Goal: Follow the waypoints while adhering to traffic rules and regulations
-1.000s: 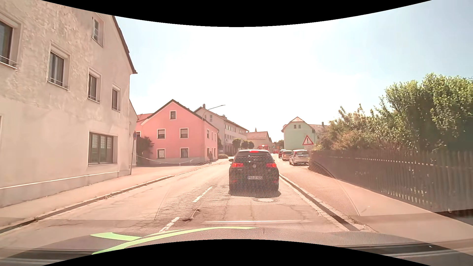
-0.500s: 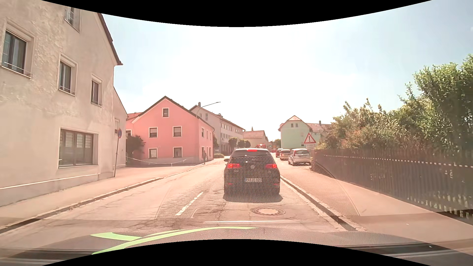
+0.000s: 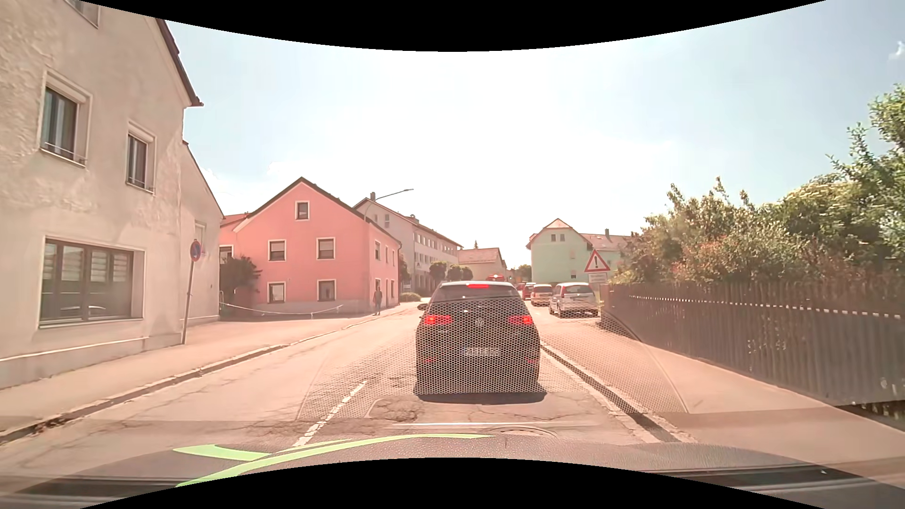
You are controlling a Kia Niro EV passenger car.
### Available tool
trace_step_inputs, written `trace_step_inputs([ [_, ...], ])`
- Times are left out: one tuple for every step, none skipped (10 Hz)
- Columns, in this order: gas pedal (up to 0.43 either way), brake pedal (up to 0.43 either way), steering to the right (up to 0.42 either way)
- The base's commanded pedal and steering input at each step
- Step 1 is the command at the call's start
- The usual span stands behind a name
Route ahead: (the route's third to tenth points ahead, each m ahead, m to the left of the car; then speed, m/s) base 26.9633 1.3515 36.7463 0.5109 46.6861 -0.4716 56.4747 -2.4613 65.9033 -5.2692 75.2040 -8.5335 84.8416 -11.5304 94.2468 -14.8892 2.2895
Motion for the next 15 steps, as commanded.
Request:
trace_step_inputs([
  [0.000,0.201,0.052],
  [0.000,0.220,0.049],
  [0.000,0.220,0.047],
  [0.000,0.220,0.046],
  [0.000,0.226,0.044],
  [0.000,0.232,0.040],
  [0.000,0.232,0.036],
  [0.000,0.232,0.030],
  [0.000,0.232,0.023],
  [0.000,0.232,0.021],
  [0.000,0.232,0.022],
  [0.000,0.238,0.022],
  [0.000,0.238,0.021],
  [0.000,0.232,0.021],
  [0.000,0.232,0.019],
])
